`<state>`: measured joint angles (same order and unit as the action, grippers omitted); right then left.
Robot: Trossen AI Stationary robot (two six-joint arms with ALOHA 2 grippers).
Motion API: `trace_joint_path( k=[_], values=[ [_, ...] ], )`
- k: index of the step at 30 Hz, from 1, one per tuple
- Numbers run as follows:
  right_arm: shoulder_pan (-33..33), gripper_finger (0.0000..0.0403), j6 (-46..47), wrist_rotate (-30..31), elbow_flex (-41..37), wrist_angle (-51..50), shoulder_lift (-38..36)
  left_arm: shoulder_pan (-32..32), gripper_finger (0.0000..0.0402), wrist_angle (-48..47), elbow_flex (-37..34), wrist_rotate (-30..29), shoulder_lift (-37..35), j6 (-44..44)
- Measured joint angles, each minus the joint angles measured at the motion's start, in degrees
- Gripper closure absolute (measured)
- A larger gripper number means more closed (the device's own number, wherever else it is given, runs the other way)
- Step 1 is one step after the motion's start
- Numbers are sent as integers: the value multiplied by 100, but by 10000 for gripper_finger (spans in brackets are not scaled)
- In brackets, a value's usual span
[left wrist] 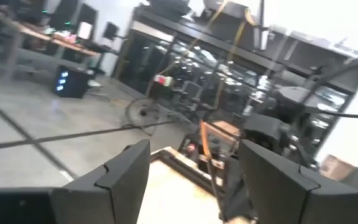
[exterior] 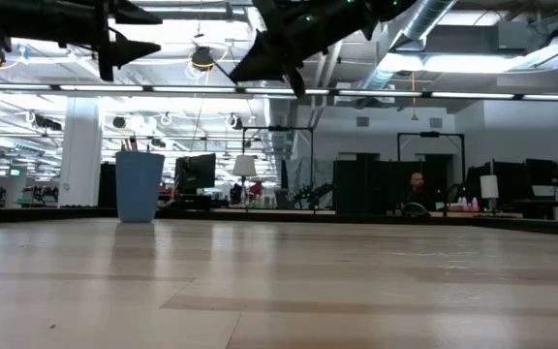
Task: Pick & Place Paint Supplies
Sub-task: Put the gold paint brush into the blue cup
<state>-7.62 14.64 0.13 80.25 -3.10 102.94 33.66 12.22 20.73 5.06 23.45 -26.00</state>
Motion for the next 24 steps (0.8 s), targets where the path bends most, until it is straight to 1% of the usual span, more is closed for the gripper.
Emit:
trace_joint_path(
  k=[5,11,14,17,24],
  values=[
    [-31,403,0,-12,0,454,-3,-1,167,549,0,520,449,1],
    [-30,403,0,-19,2,679,21,1,163,1223,0,587,1293,2],
    [-32,403,0,-19,2,678,24,1,163,1783,-2,848,1551,7],
    [-30,403,0,-20,2,683,24,0,164,2263,0,888,1750,4],
    [-30,403,-18,-30,2,681,26,1,164,2556,0,922,2147,-155]
  ],
)
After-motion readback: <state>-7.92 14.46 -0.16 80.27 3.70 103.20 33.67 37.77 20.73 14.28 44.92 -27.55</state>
